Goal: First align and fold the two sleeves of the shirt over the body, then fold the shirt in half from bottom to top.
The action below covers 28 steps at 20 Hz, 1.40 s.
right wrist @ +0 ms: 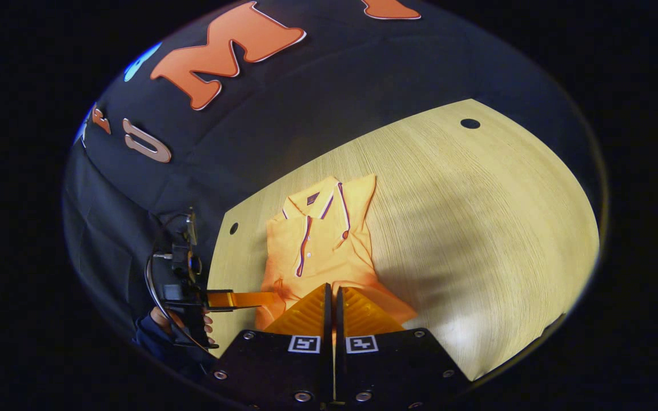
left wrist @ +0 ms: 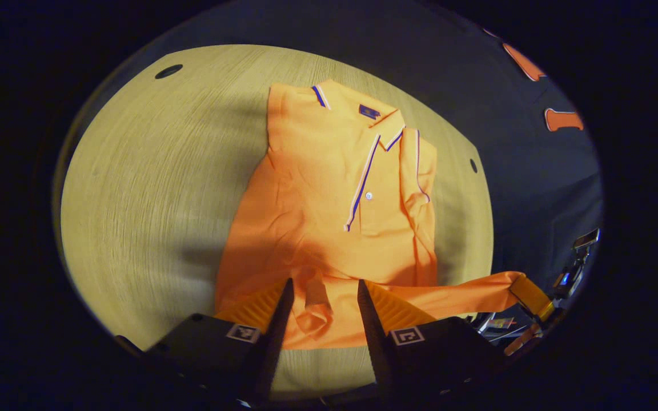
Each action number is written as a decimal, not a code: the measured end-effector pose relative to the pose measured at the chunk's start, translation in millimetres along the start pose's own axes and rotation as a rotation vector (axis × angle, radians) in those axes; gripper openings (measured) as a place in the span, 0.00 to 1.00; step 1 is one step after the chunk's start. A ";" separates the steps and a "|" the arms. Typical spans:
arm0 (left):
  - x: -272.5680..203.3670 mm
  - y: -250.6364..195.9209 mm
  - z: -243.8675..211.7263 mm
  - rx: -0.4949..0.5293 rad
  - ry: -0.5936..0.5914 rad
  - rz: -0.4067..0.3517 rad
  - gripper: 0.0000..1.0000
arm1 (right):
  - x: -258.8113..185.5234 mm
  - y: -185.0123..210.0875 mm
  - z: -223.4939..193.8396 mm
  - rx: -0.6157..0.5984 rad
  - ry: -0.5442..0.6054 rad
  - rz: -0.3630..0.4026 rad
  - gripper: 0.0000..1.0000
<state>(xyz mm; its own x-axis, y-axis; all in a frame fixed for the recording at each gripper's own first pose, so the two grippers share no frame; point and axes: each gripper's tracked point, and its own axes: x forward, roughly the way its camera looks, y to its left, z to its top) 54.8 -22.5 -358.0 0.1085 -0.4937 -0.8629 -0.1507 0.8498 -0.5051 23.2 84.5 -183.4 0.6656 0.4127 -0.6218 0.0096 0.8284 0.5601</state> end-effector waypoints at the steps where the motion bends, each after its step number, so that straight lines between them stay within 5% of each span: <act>1: 4.9 9.6 -3.0 0.002 0.010 0.045 0.34 | -1.4 1.4 -1.2 0.005 0.002 0.005 0.02; 2: -1.6 7.7 -1.4 0.010 -0.010 0.036 0.05 | -1.8 0.1 -1.3 0.010 -0.001 0.004 0.02; 4: -12.5 -5.1 18.8 0.039 -0.099 -0.019 0.01 | -3.1 -1.7 -0.4 0.014 -0.008 0.005 0.02; 12: -85.0 0.0 108.5 0.062 -0.385 -0.097 0.01 | 9.0 21.4 44.1 -0.007 -0.052 0.044 0.02; 16: -82.9 11.5 108.9 0.061 -0.317 -0.068 0.01 | 24.5 31.2 60.6 -0.043 -0.050 0.039 0.02; 28: -91.3 33.9 249.8 0.073 -0.530 0.022 0.01 | 100.0 32.9 148.7 -0.096 -0.068 -0.042 0.02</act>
<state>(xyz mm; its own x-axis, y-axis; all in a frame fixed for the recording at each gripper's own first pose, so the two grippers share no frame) 285.2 97.5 -291.9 0.5906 -0.3306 -0.7361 -0.0919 0.8787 -0.4684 201.0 96.7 -145.8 0.7151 0.3534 -0.6031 -0.0310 0.8780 0.4777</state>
